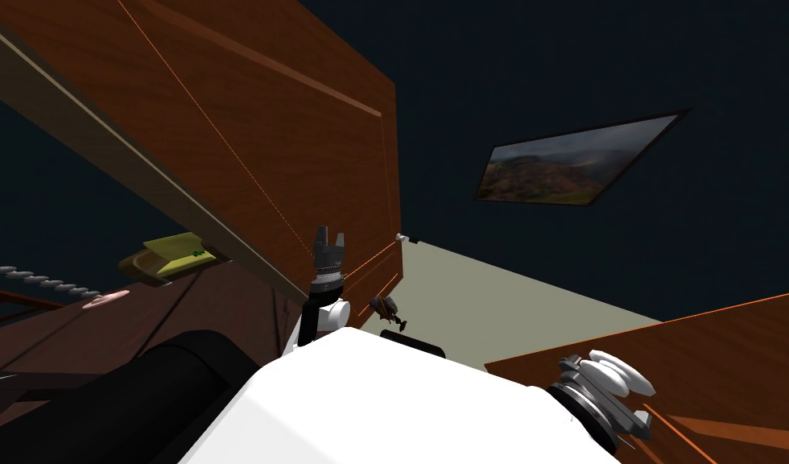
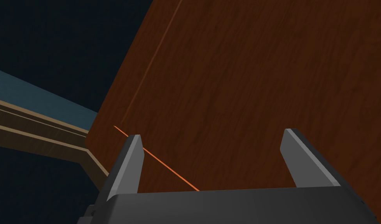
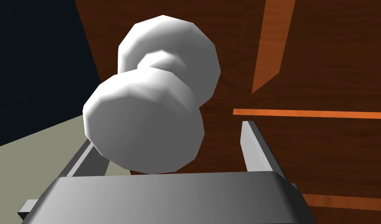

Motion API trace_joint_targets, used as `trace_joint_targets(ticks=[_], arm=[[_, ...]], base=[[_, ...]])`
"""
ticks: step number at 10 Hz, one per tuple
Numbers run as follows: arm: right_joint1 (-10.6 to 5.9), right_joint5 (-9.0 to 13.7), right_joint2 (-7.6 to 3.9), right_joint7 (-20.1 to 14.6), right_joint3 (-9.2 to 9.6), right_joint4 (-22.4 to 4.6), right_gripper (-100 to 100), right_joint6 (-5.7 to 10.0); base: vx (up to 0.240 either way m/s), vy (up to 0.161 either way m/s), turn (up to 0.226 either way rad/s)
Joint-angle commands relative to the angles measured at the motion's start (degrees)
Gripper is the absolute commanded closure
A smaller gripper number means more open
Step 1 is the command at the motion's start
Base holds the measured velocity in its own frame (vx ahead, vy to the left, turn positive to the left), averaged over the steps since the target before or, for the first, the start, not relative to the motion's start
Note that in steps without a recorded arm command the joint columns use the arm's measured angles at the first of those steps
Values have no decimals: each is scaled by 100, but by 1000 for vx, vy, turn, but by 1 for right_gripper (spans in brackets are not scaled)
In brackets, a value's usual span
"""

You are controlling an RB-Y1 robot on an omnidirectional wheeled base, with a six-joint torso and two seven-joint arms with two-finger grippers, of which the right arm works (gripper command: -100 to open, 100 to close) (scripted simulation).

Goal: Push the door open

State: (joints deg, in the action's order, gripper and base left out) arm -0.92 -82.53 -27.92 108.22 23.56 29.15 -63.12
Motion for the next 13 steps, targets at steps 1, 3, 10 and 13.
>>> trace_joint_targets(ticks=[1, 3, 10, 13], arm=[[80, 39, -79, -31, -56, -41, 100, -52], [46, 92, -35, 0, -82, -3, 100, -3], [49, 114, -38, 3, -102, -23, 100, -10], [49, 114, -38, 3, -102, 68, 100, -10]], base=[[-36, 13, -13], [-19, -23, 15], [-9, -21, 11], [-29, -7, -5]])
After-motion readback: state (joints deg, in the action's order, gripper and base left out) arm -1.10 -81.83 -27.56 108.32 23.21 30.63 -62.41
